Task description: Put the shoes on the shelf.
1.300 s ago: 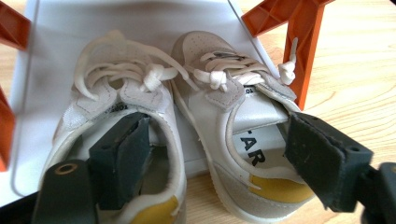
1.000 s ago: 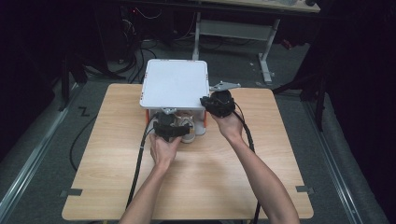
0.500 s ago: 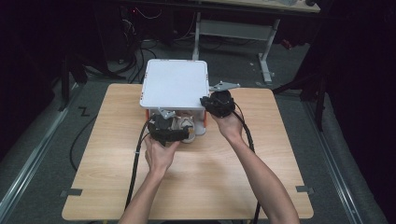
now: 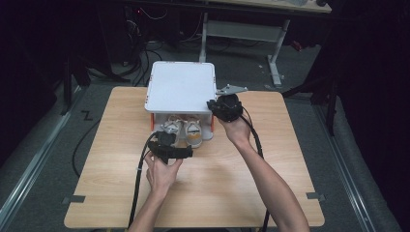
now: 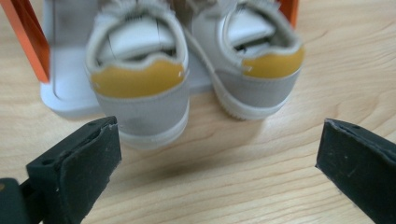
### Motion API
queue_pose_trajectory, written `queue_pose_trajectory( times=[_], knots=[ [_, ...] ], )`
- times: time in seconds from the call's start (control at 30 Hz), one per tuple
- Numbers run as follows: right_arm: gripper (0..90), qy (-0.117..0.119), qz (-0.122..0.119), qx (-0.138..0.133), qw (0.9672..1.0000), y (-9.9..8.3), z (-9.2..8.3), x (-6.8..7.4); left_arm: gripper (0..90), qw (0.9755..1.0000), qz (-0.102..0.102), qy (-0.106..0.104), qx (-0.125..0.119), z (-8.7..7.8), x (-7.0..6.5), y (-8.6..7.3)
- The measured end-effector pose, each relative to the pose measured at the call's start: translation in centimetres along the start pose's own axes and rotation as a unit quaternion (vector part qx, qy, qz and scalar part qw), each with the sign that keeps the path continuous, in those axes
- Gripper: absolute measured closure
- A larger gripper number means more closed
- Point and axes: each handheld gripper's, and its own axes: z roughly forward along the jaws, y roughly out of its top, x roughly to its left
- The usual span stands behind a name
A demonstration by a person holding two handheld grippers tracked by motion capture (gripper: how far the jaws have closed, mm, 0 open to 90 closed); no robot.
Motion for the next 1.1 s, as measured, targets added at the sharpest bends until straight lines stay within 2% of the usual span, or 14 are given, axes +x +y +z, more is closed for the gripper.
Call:
queue_pose_trajectory(
  times=[0.07,0.17,0.27,0.37,0.5,0.63,0.77,0.87,1.1],
  knots=[
    [81.8,0.000,0.000,0.000,1.0000,0.0,0.0,0.0,0.4,1.0000,0.001,0.002,0.000,0.3,-0.2,0.0],
    [81.8,0.000,0.000,0.000,1.0000,0.0,0.0,0.0,0.4,1.0000,-0.006,-0.005,0.003,0.8,-0.6,0.1],
    [81.8,-0.001,0.000,-0.001,1.0000,0.0,0.0,0.0,0.5,0.9999,-0.014,-0.002,0.007,1.4,-0.8,0.4],
    [81.8,-0.002,-0.001,-0.001,1.0000,0.0,0.0,0.1,0.3,0.9998,-0.013,0.012,0.009,1.8,-1.1,0.7],
    [81.8,-0.003,-0.002,-0.002,1.0000,0.0,0.0,0.1,1.7,0.9995,-0.015,0.029,-0.002,2.4,-1.2,0.8],
    [81.8,-0.004,-0.002,-0.002,1.0000,-0.1,0.0,0.1,8.8,0.9982,-0.007,0.059,-0.003,2.9,-1.3,1.3],
    [81.8,-0.005,-0.005,-0.003,1.0000,-0.1,0.0,0.2,12.4,0.9985,-0.003,0.054,-0.009,3.3,-1.0,1.7],
    [81.8,-0.005,-0.003,-0.003,1.0000,-0.1,0.0,0.2,17.8,0.9981,0.003,0.061,-0.014,3.7,-0.7,2.0],
    [81.8,-0.006,-0.005,-0.003,1.0000,-0.1,0.0,0.2,25.7,0.9978,-0.005,0.064,-0.020,4.8,0.4,3.0]
  ],
)
